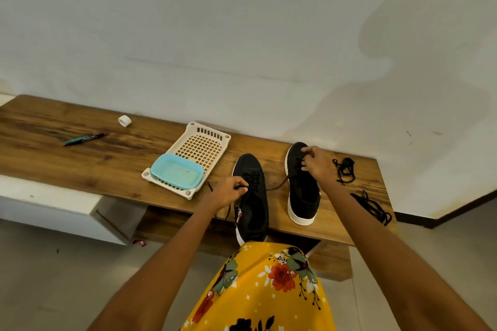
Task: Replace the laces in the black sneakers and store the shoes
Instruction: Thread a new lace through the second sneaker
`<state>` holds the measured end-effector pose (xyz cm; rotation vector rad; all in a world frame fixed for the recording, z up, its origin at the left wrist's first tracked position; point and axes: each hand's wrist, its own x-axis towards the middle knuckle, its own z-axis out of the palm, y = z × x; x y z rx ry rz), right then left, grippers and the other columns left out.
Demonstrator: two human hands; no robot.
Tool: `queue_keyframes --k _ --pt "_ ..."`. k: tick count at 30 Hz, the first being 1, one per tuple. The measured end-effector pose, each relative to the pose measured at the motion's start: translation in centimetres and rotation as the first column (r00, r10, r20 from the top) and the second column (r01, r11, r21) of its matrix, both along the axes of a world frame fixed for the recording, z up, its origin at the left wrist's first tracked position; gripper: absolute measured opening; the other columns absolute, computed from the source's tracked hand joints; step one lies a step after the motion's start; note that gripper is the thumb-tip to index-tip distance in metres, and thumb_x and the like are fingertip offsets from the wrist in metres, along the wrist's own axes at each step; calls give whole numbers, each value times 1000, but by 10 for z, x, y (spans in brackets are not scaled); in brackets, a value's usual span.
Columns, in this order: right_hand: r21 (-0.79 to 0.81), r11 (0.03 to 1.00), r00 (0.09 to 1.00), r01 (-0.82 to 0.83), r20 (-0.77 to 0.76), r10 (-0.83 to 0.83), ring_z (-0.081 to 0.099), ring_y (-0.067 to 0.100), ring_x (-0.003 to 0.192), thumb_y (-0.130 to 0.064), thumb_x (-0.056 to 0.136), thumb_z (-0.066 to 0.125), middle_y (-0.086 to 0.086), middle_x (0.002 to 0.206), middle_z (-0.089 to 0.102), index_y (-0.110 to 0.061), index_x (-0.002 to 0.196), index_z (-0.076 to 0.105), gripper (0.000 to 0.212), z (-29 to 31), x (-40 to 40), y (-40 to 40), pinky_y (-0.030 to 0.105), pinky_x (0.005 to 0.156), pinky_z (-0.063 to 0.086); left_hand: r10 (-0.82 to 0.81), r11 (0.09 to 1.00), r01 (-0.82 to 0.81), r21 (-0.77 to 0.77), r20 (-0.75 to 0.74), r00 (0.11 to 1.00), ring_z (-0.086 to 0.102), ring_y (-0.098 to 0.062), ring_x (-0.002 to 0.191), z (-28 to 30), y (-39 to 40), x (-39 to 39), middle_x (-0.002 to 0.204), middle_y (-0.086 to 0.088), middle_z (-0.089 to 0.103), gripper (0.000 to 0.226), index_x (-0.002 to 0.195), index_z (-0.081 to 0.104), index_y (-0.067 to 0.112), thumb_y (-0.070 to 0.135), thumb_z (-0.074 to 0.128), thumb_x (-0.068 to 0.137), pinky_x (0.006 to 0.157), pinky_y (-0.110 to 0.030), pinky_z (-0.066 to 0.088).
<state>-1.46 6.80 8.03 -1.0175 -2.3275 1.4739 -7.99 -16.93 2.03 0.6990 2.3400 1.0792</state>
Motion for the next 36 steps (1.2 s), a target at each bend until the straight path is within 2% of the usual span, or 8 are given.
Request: queue_keyframes --k 2,6,9,15,21,24,31,36 --pt "-9 997 995 -82 64 82 58 16 73 -7 97 45 8 94 58 -9 134 42 37 -7 3 -17 30 67 52 26 999 -27 -17 -23 999 55 -9 88 -1 4 2 94 3 60 19 104 64 11 20 65 87 79 -24 46" --pt "369 886 920 -280 366 139 64 30 89 -33 98 48 14 104 65 -3 129 38 45 -30 17 -54 31 63 43 61 996 -63 -64 -41 997 57 -13 79 -5 13 3 85 1 59 13 92 60 15 23 68 84 74 -30 50" --pt "158 892 770 -424 581 263 61 24 69 -59 95 31 10 86 64 -7 107 59 61 -51 19 -75 31 67 46 45 996 -51 -76 -83 996 56 -13 74 -4 15 4 81 1 60 10 86 59 18 22 68 83 70 -31 49" --pt "-169 981 918 -99 366 156 52 15 51 -39 90 61 5 66 55 -7 75 56 35 -62 10 -82 27 54 47 82 997 -83 -9 -62 995 53 -4 68 -3 12 7 75 5 59 12 90 65 12 19 70 82 61 -16 43" --pt "-407 905 933 122 358 35 52 15 65 -32 78 76 10 89 58 -2 105 58 45 -62 -7 -88 26 52 46 98 995 -98 16 -29 995 56 -5 72 -2 12 6 76 6 62 13 88 69 9 17 73 79 67 -19 45" --pt "-471 871 928 138 369 53 47 12 62 -20 81 74 5 79 53 -4 93 57 27 -61 -12 -87 22 49 40 96 995 -95 39 -26 995 60 -8 77 -2 10 5 84 -1 67 13 91 71 9 15 72 80 72 -20 47" --pt "-306 952 843 -15 508 176 56 15 54 -45 85 65 8 74 56 -1 98 54 47 -50 -9 -84 23 46 46 83 995 -81 51 -34 996 60 -5 76 -2 7 6 88 -3 69 10 90 70 9 13 70 81 72 -16 47" --pt "-270 961 904 -64 393 171 47 10 39 -16 90 59 4 62 49 -6 67 53 26 -40 -13 -89 17 38 37 50 998 -47 48 -64 997 59 -6 77 0 7 8 90 -4 68 8 90 69 10 12 69 83 68 -11 44"
